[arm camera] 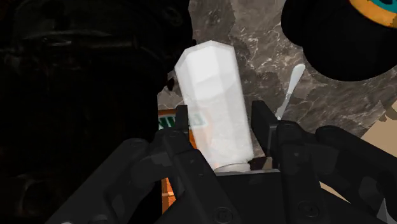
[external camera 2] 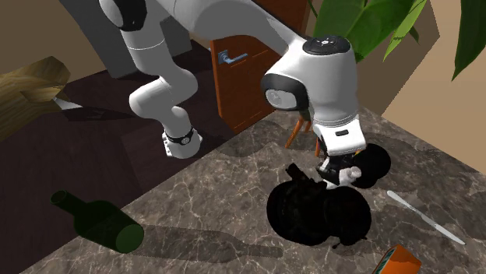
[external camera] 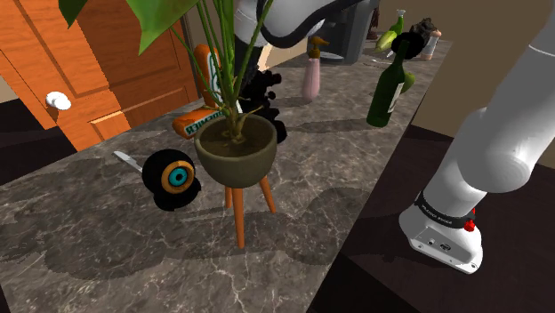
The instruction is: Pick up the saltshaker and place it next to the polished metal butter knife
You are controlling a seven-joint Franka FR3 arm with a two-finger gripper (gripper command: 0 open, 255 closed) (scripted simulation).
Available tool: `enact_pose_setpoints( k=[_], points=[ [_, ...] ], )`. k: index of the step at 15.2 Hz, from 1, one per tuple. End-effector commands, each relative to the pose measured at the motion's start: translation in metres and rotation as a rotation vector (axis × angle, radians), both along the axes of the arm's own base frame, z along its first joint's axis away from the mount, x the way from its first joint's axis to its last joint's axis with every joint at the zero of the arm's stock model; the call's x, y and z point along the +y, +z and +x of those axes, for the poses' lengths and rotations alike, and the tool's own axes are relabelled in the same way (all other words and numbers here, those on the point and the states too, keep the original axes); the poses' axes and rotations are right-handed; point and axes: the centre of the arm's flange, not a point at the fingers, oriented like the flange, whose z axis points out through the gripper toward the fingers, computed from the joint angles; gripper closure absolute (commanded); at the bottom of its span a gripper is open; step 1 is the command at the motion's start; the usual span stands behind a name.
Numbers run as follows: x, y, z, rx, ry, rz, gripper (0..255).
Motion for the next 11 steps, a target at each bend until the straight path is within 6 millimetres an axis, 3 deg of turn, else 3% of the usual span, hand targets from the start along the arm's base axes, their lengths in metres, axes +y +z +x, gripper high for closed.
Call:
enact_pose_setpoints(
  k=[1, 11],
  points=[
    [0.013, -0.033, 0.01, 0.135, 0.001, -0.044, 255],
    [0.102, -0.061, 0.103, 0.135, 0.001, -0.044, 255]
  ],
)
